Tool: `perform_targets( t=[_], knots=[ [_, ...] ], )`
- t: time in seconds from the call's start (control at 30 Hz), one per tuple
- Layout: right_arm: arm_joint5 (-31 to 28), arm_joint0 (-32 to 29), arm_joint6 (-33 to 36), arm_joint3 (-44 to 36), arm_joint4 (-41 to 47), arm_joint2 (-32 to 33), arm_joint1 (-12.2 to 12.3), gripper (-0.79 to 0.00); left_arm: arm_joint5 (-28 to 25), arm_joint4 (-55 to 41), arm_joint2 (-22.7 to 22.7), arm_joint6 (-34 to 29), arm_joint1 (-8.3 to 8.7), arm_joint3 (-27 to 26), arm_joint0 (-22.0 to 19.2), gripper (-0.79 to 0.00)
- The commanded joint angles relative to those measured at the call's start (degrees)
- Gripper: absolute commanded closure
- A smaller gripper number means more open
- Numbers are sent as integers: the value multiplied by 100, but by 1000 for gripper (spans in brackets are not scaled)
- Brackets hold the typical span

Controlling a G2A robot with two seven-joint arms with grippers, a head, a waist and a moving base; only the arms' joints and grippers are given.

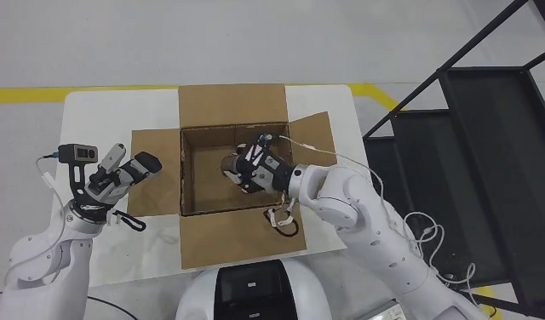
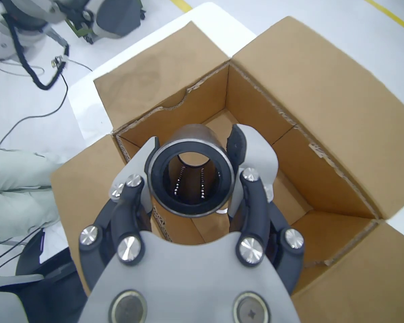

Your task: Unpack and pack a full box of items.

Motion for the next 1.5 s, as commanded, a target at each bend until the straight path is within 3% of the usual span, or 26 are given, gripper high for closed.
perform_targets(
  t=[0.0, 0.3, 0.5, 0.8, 1.47],
  knots=[
    [96, -324, 79, -387, 96, 651, 79, 0, 0, 0, 0, 0, 0, 0, 0, -785],
    [544, -1820, -519, -854, 1012, 3189, 256, 0, 0, 0, 0, 0, 0, 0, 0, -785],
    [975, -2369, -586, -536, 1139, 3961, 282, 0, 0, 0, 0, 0, 0, 0, 0, -785],
    [1551, -2265, -316, 322, 570, 3484, 284, 0, 0, 0, 0, 0, 0, 0, 0, -785],
    [2353, -879, -337, 2893, -525, 2189, 212, 0, 0, 0, 0, 0, 0, 0, 0, -785]
  ],
)
